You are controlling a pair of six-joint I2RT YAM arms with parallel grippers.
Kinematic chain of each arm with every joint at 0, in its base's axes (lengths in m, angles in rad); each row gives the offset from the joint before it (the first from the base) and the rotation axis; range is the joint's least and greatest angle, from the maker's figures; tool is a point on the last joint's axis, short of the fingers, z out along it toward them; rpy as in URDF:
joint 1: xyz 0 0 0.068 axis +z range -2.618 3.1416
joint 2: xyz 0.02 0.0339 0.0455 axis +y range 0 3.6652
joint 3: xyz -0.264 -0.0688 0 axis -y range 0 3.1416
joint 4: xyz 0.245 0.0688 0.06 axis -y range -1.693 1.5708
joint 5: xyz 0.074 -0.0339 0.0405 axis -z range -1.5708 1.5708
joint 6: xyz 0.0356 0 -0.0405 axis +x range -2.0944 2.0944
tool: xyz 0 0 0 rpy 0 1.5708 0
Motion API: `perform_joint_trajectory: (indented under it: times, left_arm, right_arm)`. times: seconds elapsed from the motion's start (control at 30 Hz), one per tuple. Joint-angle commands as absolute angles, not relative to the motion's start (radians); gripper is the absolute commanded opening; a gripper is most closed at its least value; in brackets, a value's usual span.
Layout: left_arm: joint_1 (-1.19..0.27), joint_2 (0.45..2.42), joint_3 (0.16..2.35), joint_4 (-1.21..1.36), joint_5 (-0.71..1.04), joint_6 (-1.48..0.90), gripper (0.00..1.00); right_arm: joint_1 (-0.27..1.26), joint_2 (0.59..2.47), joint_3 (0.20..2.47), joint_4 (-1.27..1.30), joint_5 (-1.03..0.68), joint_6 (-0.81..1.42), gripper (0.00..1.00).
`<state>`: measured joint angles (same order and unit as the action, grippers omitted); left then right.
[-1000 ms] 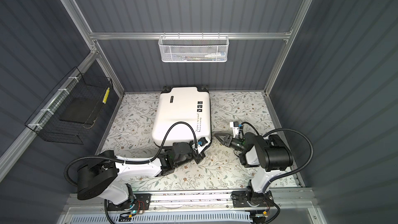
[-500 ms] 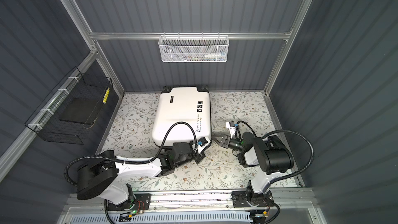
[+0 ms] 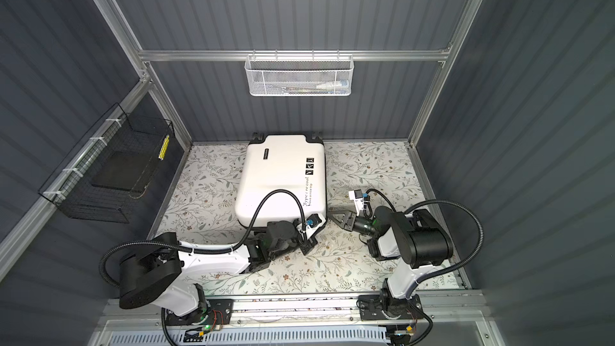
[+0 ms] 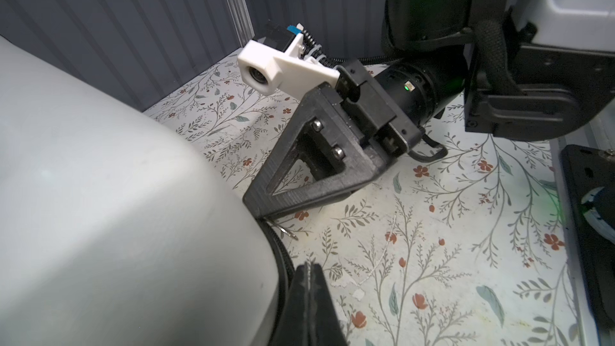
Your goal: Pack the luggage
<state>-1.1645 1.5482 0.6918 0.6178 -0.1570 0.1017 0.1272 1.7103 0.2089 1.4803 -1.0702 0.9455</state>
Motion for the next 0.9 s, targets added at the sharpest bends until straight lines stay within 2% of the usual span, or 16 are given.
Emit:
perform_joint_trajectory:
  times: [0.0, 0.07, 0.23, 0.87]
  left_arm:
    - [-1.178, 1.510, 0.686, 0.647, -0.130, 0.103, 0.00]
    - [-1.177, 1.508, 0.686, 0.647, -0.130, 0.105, 0.00]
    - [-1.178, 1.505, 0.686, 0.646, -0.130, 0.105, 0.00]
    - [-1.178, 1.512, 0.682, 0.654, -0.130, 0.104, 0.00]
  right_arm:
    - [0.135, 1.729, 0.186, 1.479, -1.067, 0.935, 0.36]
    - [0.135, 1.728, 0.178, 1.479, -1.063, 0.936, 0.37]
    - [0.136, 1.727, 0.160, 1.480, -1.050, 0.936, 0.33]
    - [0.137, 1.726, 0.158, 1.479, -1.028, 0.953, 0.08]
